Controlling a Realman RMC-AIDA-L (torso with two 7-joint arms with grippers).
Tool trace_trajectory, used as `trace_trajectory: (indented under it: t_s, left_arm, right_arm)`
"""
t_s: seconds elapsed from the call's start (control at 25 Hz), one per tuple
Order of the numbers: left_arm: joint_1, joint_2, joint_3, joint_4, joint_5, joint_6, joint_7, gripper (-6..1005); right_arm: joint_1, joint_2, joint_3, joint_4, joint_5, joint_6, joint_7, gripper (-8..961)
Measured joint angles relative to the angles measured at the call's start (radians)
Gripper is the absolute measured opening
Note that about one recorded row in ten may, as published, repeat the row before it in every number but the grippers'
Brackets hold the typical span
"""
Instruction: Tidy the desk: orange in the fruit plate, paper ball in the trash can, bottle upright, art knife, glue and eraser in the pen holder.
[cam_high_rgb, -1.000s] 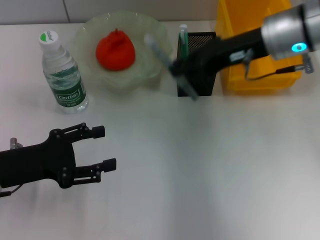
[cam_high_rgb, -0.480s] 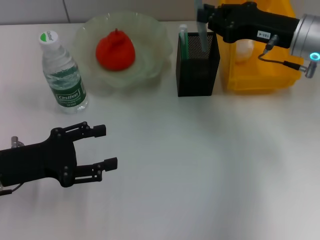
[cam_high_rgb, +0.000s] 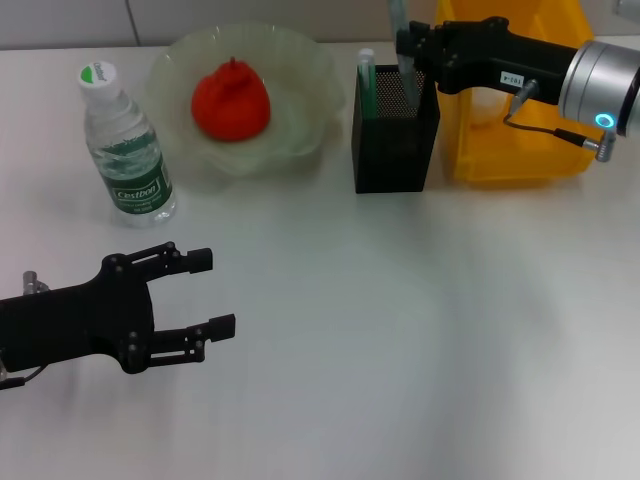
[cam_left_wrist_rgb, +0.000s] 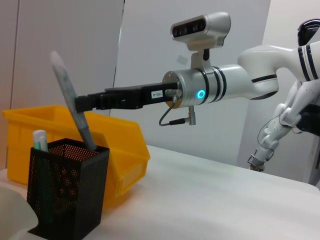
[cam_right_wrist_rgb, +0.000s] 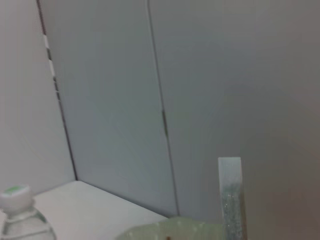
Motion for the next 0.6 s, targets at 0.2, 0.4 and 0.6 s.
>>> trace_trajectory:
  t_s: [0.2, 0.4, 0.6]
  left_arm:
    - [0.000, 0.000, 0.000, 0.000, 0.000, 0.000, 0.000, 828]
    - [0.000, 0.000, 0.000, 0.000, 0.000, 0.000, 0.000, 828]
    - [0.000, 0.000, 0.000, 0.000, 0.000, 0.001, 0.000, 828]
  right_arm:
    - [0.002, 0.000, -0.004, 0.008, 0.001, 0.021, -0.001, 177]
    - [0.000, 0.000, -0.003, 0.009, 0.001, 0.018, -0.002, 207]
    - [-0.003, 0.000, -0.003, 0.012, 0.008, 0.018, -0.002, 323]
